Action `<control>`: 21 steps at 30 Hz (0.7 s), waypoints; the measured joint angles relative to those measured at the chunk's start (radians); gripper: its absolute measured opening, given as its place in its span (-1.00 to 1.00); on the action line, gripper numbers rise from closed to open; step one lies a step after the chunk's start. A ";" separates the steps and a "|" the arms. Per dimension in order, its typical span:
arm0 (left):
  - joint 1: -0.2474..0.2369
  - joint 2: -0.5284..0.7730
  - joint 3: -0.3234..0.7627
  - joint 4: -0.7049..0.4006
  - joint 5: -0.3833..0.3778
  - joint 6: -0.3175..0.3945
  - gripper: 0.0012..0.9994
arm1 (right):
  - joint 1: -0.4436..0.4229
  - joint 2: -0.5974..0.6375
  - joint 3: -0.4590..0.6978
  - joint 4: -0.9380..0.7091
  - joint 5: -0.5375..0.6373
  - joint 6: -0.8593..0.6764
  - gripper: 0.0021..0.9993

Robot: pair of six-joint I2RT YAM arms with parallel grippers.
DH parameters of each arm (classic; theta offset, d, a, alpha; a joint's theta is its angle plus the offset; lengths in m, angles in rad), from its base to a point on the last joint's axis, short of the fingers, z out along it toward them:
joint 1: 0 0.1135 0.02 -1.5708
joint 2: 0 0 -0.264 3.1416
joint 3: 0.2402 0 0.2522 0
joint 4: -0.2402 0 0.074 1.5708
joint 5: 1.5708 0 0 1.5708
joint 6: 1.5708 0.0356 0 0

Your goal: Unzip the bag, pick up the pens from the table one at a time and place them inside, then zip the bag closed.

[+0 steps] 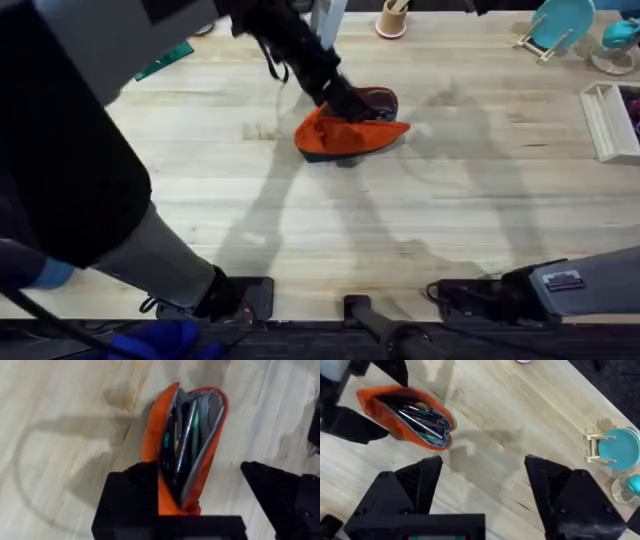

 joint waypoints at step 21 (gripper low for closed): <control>0.034 0.000 0.211 -0.169 0.049 -0.038 0.99 | 0.000 0.000 0.000 0.006 0.000 0.002 1.00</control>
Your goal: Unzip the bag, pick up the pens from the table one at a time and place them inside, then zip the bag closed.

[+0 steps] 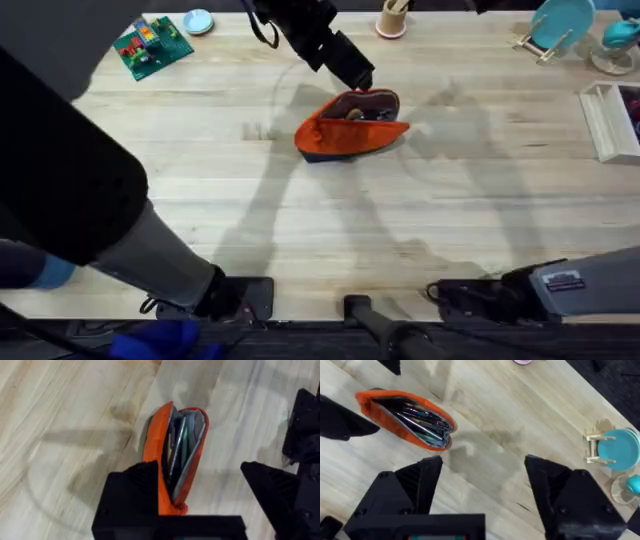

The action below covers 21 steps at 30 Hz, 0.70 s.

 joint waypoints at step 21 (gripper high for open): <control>-0.002 -0.028 0.000 0.006 -0.396 -0.333 0.99 | 0.000 0.000 0.000 0.000 0.000 0.000 1.00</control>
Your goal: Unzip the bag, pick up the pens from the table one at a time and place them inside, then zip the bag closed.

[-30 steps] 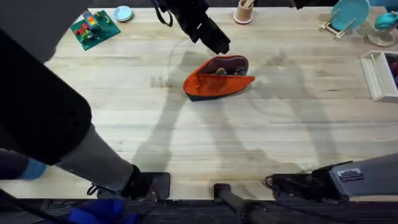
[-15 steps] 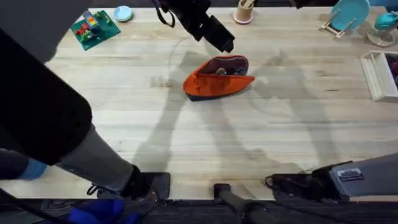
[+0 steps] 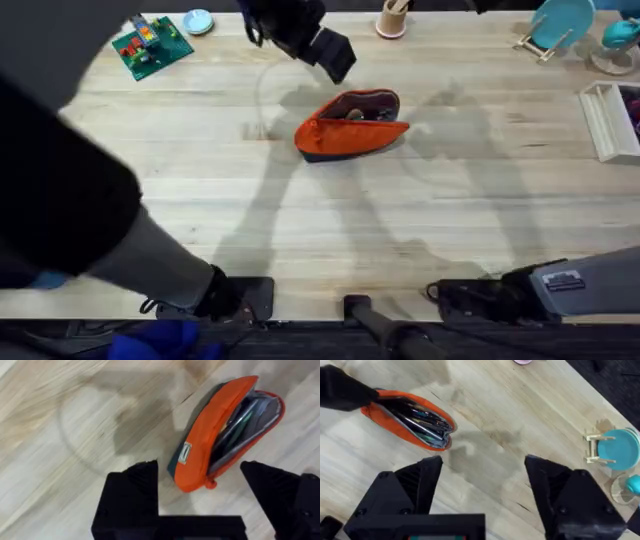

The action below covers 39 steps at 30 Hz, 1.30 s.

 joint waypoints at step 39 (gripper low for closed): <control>0.193 -0.773 -0.602 0.078 0.205 0.373 0.99 | 0.000 0.000 0.000 0.007 -0.060 0.004 1.00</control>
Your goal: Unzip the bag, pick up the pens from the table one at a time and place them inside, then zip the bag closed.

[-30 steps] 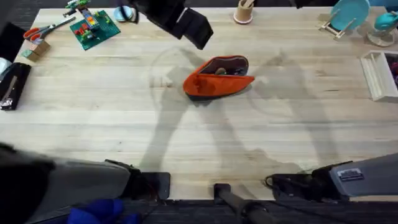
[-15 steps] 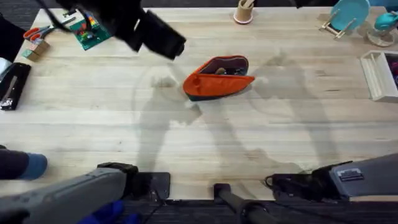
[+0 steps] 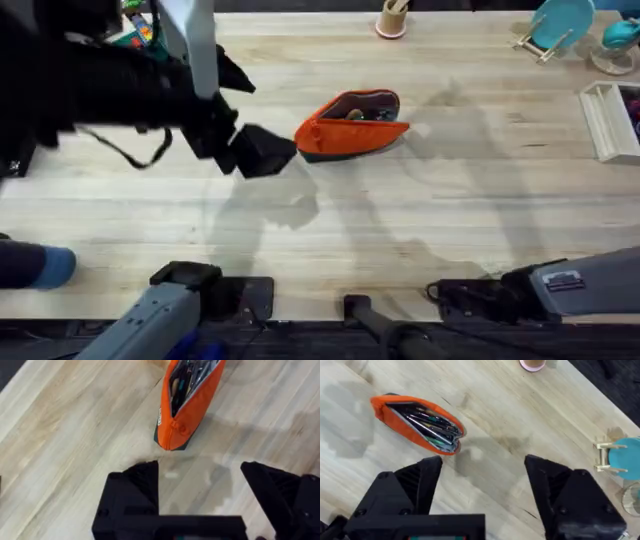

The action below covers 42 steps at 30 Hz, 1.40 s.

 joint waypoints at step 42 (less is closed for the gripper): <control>0.336 0.198 -0.155 0.071 0.270 0.593 0.99 | 0.000 0.000 0.000 0.003 -0.075 0.058 1.00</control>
